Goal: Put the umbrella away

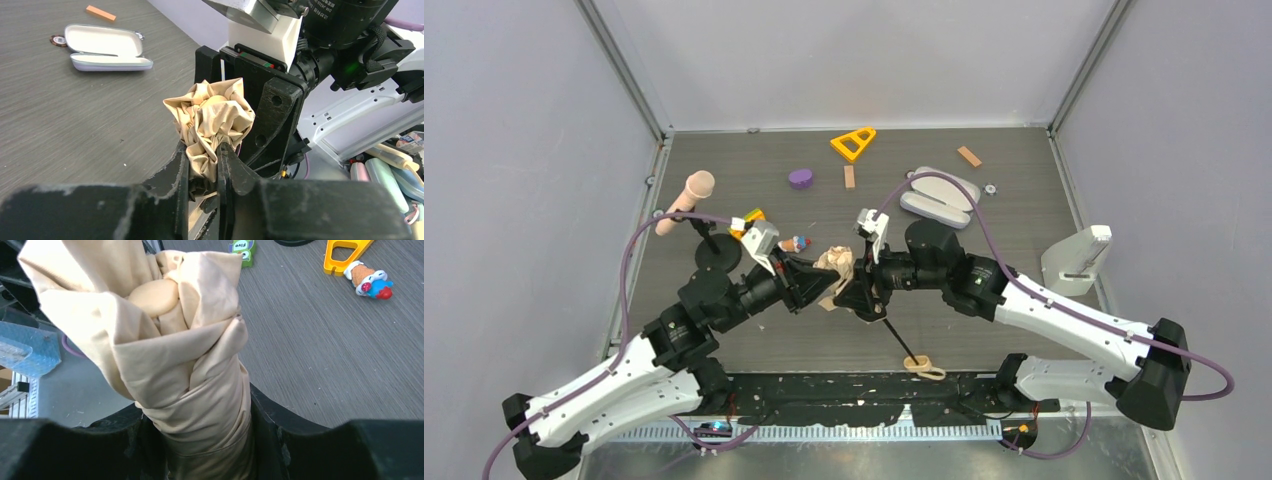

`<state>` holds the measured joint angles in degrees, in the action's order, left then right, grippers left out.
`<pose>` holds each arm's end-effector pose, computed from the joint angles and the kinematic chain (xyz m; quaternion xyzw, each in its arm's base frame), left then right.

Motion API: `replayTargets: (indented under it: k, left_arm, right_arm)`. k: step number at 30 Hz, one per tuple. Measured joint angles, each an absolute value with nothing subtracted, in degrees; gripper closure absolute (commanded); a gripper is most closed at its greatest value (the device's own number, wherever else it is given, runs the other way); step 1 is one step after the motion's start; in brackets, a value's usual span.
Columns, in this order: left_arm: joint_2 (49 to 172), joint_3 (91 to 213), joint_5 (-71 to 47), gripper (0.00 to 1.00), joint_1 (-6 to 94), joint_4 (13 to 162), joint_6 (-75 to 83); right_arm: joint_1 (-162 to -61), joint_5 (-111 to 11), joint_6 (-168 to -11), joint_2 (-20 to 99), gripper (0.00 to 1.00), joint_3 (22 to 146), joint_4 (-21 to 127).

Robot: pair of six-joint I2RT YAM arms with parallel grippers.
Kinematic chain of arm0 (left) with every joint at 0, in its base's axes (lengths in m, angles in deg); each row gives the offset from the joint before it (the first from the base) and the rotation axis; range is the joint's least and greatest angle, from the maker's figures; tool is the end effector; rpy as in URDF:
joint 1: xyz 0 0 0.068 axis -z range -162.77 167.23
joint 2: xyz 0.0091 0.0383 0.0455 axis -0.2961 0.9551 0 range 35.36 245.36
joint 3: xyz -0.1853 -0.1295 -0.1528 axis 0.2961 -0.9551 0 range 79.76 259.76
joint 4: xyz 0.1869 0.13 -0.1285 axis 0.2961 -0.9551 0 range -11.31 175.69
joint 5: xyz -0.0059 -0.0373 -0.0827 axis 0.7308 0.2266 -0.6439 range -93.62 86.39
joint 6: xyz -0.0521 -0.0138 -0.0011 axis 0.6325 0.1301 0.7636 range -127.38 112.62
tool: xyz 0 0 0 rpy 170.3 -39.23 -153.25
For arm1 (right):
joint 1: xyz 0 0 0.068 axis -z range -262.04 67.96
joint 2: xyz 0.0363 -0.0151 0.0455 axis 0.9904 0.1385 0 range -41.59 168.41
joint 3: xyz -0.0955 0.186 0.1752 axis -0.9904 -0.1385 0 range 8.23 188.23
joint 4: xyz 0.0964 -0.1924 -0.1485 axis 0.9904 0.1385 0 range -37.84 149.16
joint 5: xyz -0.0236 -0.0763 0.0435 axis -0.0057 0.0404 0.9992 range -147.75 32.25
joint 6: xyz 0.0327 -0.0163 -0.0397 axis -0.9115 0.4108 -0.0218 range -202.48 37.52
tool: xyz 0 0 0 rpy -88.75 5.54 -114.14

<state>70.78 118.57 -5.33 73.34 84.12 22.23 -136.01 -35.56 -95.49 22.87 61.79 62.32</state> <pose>0.0857 -0.1296 0.3444 0.1700 0.6747 -0.4962 0.5193 0.1409 0.2165 0.3258 -0.3851 0.7197 0.4388 0.3756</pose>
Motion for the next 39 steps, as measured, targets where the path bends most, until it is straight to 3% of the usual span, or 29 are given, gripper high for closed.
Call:
replayTargets:
  k: [1,3,4,5,17,36,39]
  left_arm:
    - [70.5,118.2,-5.4,0.42,73.3,84.4,22.2]
    - [69.8,117.3,-5.2,0.12,73.3,84.9,22.0]
    - [69.0,116.7,-5.4,0.03,73.4,85.3,22.1]
    - [67.9,116.3,-5.8,0.01,73.6,85.5,22.1]
    - [52.3,110.4,-9.1,0.0,74.2,86.7,24.0]
    - [59.0,107.4,-12.1,0.01,72.4,92.6,35.9]
    - [60.0,107.1,-13.3,0.05,71.7,94.9,37.4]
  right_arm:
    - [-136.1,-35.6,-95.6,22.7,0.94,61.5,62.2]
    - [-136.2,-36.0,-96.2,22.5,0.94,60.8,62.0]
    - [-136.1,-36.8,-96.6,22.4,0.94,60.4,62.1]
    - [-135.7,-37.3,-97.4,22.4,0.94,59.9,62.0]
    - [-131.4,-35.8,-106.5,19.0,0.94,55.9,55.0]
    - [-131.4,-28.9,-110.4,11.4,0.94,55.9,43.0]
    - [-131.4,-28.6,-111.3,10.7,0.94,55.9,42.6]
